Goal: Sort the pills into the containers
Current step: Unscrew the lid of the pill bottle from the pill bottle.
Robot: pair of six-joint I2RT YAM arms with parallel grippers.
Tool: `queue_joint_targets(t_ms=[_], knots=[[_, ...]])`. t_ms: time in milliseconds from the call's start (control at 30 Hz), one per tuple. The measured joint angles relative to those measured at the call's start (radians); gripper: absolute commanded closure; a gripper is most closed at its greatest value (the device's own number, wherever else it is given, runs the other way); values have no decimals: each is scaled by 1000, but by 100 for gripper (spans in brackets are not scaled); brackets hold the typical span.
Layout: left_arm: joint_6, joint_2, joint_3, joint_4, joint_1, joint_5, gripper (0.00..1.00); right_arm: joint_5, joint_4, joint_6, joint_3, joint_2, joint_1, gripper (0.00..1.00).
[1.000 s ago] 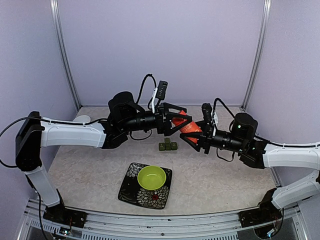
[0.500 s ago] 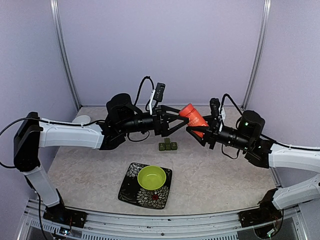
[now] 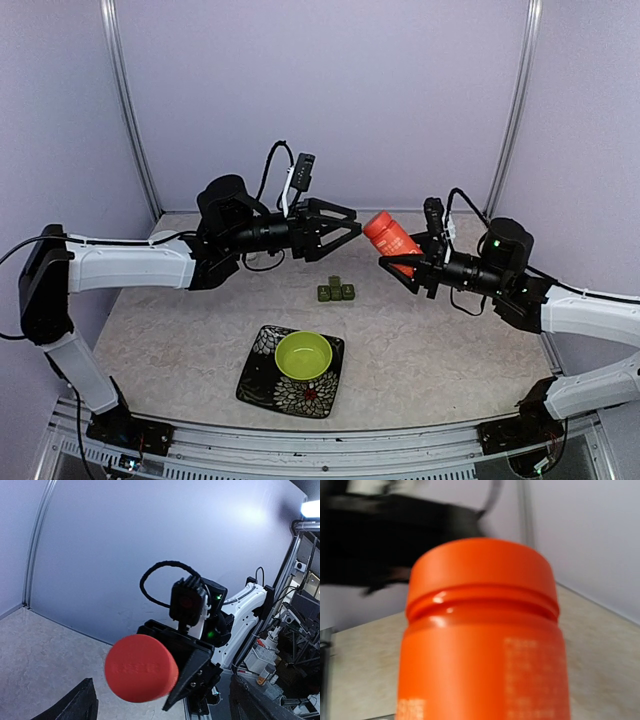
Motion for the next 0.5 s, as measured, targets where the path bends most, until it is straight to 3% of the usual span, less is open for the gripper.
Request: queue_joint_targets(t_ms=[267, 500], knots=[[32, 42, 68, -41, 14, 41, 9, -169, 55, 6, 0, 28, 18, 92], [31, 84, 95, -27, -26, 69, 9, -219, 93, 27, 2, 106, 40, 92]])
